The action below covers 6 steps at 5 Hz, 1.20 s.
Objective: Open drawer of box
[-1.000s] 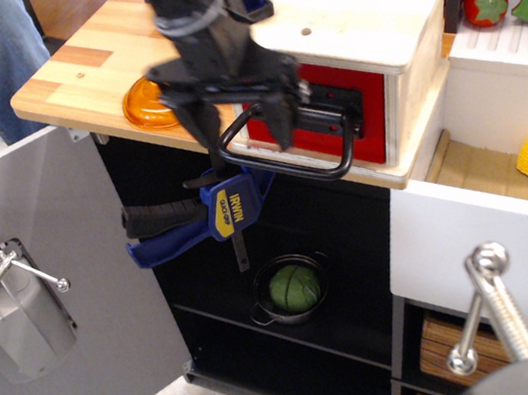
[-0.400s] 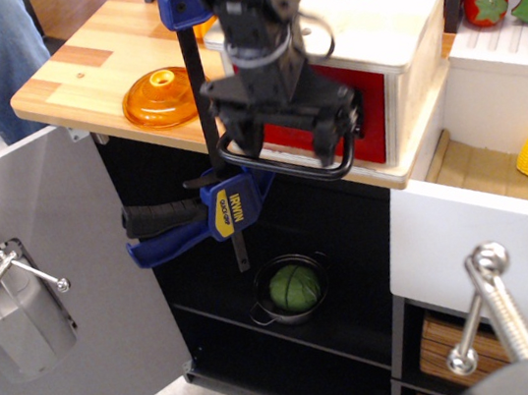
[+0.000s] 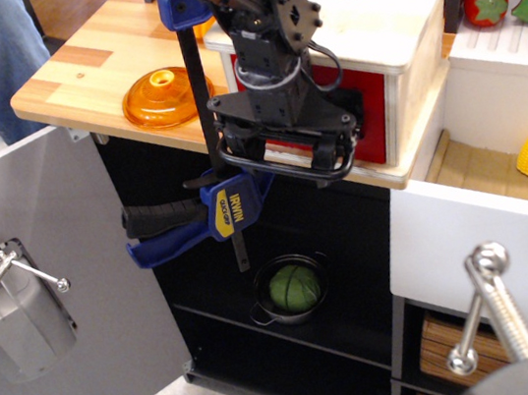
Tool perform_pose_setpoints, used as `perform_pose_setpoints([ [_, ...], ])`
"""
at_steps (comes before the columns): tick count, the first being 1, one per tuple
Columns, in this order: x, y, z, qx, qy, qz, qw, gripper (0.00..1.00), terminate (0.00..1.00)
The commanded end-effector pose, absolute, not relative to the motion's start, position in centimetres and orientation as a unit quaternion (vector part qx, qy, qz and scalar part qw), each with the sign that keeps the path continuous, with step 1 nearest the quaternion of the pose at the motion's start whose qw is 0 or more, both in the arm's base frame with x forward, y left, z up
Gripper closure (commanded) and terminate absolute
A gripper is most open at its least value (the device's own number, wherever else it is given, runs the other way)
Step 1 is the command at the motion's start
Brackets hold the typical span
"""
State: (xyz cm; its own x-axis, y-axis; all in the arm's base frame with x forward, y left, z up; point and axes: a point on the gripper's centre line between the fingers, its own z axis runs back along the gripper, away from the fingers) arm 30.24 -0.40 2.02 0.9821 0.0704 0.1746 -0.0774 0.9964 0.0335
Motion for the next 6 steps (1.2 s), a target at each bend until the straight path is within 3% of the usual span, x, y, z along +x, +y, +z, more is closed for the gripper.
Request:
perform_pose_setpoints([
  [1, 24.7, -0.6, 1.9, 0.013, -0.045, 0.003, 0.999, 0.00, 0.00],
  [5, 15.3, -1.2, 2.9, -0.002, 0.022, -0.056, 0.998, 0.00, 0.00],
  [6, 14.7, -1.1, 2.4, 0.006, 0.028, -0.058, 0.998, 0.00, 0.00],
])
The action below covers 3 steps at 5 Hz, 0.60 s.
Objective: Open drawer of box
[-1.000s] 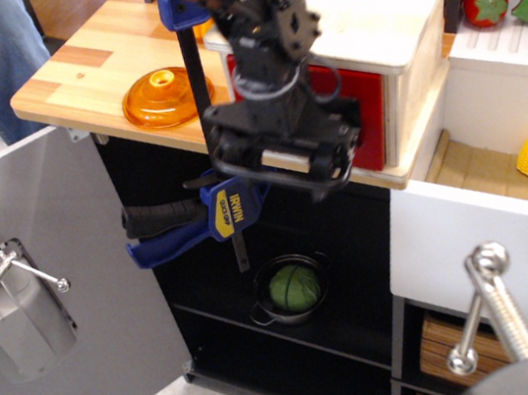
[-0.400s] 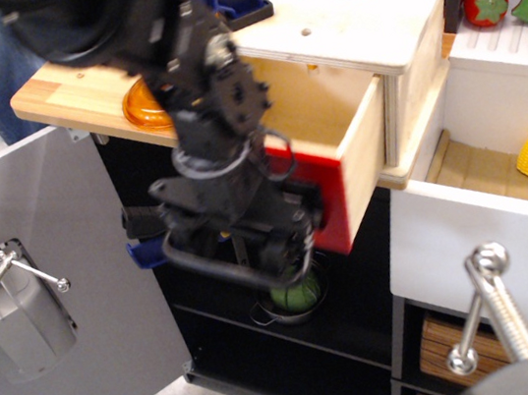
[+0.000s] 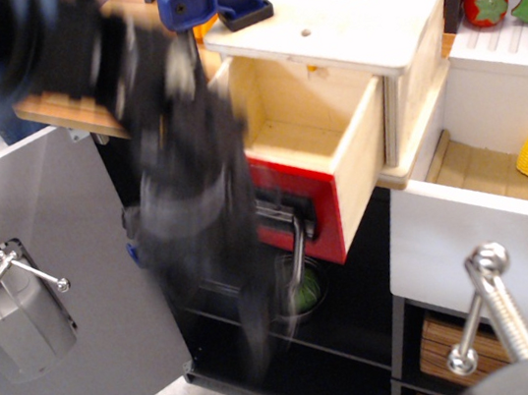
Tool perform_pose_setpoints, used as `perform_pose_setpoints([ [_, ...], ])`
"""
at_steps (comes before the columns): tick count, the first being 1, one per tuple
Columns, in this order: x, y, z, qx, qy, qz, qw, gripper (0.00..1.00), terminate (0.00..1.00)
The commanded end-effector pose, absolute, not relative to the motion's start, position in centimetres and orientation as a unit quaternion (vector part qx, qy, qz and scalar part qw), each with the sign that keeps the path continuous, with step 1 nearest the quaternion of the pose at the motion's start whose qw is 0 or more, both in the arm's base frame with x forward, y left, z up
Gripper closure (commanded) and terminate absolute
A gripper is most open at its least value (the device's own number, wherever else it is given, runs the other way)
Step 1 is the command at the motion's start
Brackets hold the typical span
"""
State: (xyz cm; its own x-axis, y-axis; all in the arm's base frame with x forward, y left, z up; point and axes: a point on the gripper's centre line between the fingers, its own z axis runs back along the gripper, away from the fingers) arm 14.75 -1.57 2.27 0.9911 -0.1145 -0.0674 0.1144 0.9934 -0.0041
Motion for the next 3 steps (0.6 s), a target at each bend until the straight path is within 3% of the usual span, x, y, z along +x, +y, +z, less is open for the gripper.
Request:
perform_pose_setpoints([
  [1, 15.2, -1.1, 2.8, 0.000, 0.027, -0.049, 0.998, 0.00, 0.00],
  [2, 16.2, -1.0, 4.2, -0.017, 0.049, -0.037, 0.998, 0.00, 0.00],
  [3, 16.6, 0.0, 5.4, -0.050, 0.032, -0.038, 0.998, 0.00, 1.00],
])
